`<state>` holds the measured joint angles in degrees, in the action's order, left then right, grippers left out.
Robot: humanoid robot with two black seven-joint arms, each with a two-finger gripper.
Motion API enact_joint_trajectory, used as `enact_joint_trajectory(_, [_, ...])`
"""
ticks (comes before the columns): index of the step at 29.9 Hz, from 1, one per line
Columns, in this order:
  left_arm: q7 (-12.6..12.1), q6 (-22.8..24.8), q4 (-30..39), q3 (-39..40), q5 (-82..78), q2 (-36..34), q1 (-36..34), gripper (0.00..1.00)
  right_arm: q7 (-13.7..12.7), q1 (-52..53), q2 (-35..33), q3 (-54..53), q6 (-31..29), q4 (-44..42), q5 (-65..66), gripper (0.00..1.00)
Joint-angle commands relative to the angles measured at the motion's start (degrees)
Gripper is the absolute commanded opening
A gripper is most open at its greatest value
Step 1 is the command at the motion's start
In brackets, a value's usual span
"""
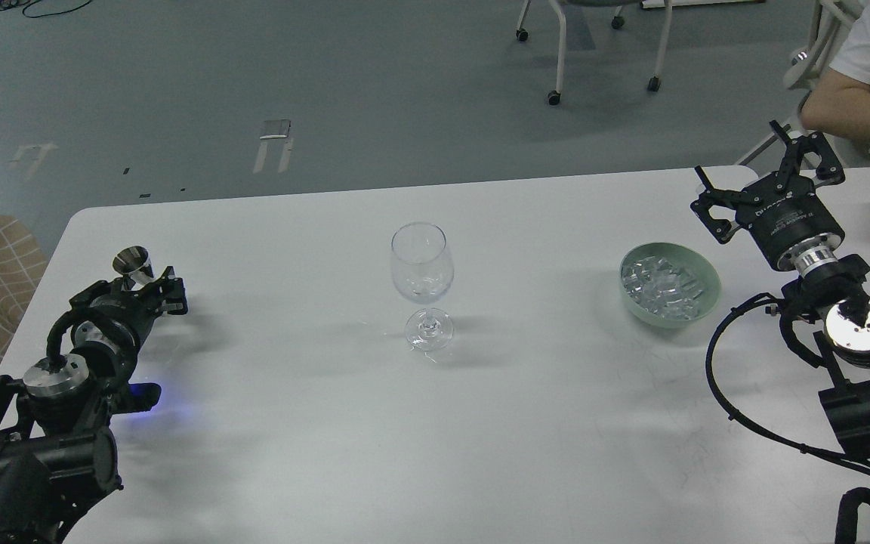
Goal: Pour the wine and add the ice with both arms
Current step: 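Lift the silver jigger upright with the left gripper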
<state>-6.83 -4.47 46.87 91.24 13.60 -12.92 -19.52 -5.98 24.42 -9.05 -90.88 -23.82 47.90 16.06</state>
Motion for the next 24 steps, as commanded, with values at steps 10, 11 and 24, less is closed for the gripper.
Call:
enact_joint_trajectory(10, [-0.28,1.30,0.06,-0.10,0.02,0.00,0.09,0.38,0.00,-0.08,-1.06,0.00,0.00,-0.09,-0.07,1.00])
enact_joint_trajectory(11, [-0.37,1.56,0.06,-0.01,0.02,0.00,0.09,0.37,0.00,-0.08,-1.06,0.00,0.00,-0.09,0.02,1.00])
enact_joint_trajectory(24, [-0.64,4.46,0.06,0.34,0.11,0.09,0.53,0.29,0.09,-0.16,-1.15,0.00,0.00,-0.09,-0.07,1.00])
